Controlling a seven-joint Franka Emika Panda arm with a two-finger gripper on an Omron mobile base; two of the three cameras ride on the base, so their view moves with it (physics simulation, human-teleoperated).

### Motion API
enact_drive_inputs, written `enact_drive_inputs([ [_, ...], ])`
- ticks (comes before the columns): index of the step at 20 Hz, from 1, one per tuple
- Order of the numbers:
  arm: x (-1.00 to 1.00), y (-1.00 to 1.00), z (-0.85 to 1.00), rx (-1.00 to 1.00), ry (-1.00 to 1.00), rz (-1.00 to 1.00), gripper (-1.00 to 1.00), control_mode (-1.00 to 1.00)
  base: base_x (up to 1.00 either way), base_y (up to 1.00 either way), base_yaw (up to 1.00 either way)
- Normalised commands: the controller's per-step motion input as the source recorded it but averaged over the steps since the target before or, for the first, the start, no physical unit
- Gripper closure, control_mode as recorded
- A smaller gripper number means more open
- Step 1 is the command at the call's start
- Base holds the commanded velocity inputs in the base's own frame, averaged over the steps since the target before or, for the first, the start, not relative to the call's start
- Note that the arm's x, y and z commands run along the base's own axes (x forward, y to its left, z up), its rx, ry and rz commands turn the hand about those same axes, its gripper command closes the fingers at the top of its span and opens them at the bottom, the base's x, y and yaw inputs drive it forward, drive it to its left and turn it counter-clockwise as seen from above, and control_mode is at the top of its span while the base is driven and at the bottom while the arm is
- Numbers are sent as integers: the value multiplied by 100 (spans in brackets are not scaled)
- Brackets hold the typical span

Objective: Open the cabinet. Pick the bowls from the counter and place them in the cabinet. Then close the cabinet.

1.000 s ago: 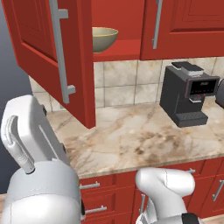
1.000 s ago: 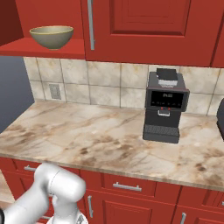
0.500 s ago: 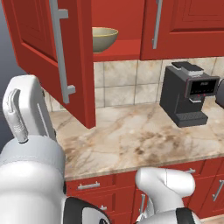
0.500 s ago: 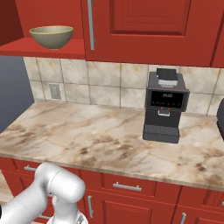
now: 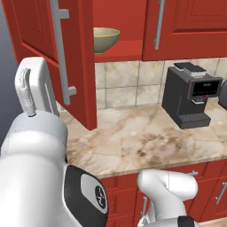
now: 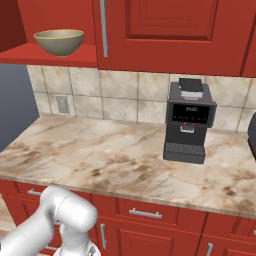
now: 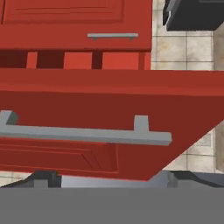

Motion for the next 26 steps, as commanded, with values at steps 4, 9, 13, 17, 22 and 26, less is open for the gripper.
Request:
enact_drive_inputs([
  [4, 58, 0, -33, 0, -7, -3, -100, -100, 0, 0, 0],
  [9, 62, -1, -24, 0, -9, -3, -100, -100, 0, 0, 0],
  [13, 44, 0, 0, 0, -10, 0, -100, -100, 0, 0, 0],
  [17, 47, 0, 0, 5, -6, 0, -100, -100, 0, 0, 0],
  [22, 56, -15, -2, 9, -6, 0, -100, -100, 0, 0, 0],
  [26, 60, -35, 0, 8, -10, -2, -100, -100, 0, 0, 0],
])
